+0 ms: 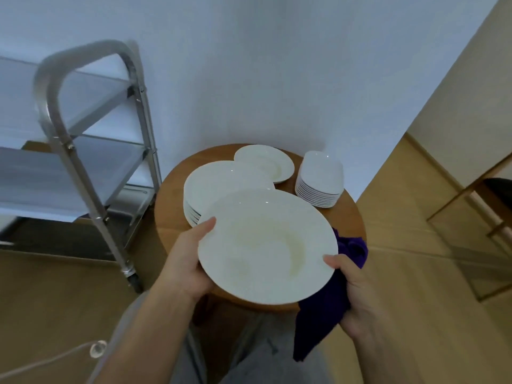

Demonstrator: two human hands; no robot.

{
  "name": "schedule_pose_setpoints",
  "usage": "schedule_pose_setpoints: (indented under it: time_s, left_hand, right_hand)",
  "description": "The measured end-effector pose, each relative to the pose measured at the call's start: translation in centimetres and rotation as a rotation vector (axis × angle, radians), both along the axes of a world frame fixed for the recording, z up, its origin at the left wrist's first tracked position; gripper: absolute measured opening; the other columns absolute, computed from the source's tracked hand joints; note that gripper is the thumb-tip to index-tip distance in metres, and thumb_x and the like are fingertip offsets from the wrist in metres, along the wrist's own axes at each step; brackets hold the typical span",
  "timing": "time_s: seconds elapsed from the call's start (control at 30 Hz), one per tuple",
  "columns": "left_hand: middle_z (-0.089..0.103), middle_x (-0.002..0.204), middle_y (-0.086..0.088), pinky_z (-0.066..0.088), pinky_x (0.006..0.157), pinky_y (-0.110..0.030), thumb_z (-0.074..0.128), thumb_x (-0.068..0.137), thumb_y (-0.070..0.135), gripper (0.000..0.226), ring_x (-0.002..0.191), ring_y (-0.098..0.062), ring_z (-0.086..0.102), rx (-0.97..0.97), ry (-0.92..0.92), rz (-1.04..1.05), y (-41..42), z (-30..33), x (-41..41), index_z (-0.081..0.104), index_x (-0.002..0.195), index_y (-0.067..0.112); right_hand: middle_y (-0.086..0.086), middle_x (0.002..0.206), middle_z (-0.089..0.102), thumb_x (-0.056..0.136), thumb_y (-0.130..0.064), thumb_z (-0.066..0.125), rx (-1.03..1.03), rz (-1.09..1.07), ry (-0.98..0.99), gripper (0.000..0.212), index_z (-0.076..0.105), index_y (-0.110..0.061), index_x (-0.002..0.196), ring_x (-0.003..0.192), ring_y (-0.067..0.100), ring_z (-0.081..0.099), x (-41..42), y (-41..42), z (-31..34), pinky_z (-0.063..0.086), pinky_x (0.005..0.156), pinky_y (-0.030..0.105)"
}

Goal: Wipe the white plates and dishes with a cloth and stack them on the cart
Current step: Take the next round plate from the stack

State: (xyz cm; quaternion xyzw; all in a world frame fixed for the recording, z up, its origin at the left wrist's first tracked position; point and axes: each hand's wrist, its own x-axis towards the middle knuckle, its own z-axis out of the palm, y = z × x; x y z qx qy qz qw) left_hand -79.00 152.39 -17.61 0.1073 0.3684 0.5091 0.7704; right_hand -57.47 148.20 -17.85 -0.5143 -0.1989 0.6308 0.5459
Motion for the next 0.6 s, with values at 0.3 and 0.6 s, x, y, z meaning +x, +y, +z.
schedule_pose_setpoints:
  time_s: [0.3,0.6]
  left_hand:
    - [0.075,0.087,-0.004,0.053,0.067,-0.040,0.040,0.097,0.030,0.023,0.080,-0.026,0.071,0.141,-0.052,0.172,-2.6,-1.3,1.0,0.061,0.096,0.023]
    - [0.071,0.098,-0.016,0.058,0.065,-0.040,0.050,0.082,0.046,0.052,0.083,-0.029,0.070,0.018,-0.188,-0.116,-4.5,-3.3,1.5,0.059,0.118,0.010]
  right_hand:
    - [-0.021,0.127,0.051,0.078,-0.054,0.056,0.624,0.408,-1.010,0.053,0.040,-0.051,0.128,0.120,0.000,0.047,-0.1,-3.1,2.4,0.041,0.098,0.023]
    - [-0.045,0.135,-0.010,0.097,-0.031,0.043,0.740,1.359,-1.397,0.059,0.013,-0.044,0.146,0.124,-0.023,-0.025,-3.7,-1.5,-0.3,-0.017,0.104,0.016]
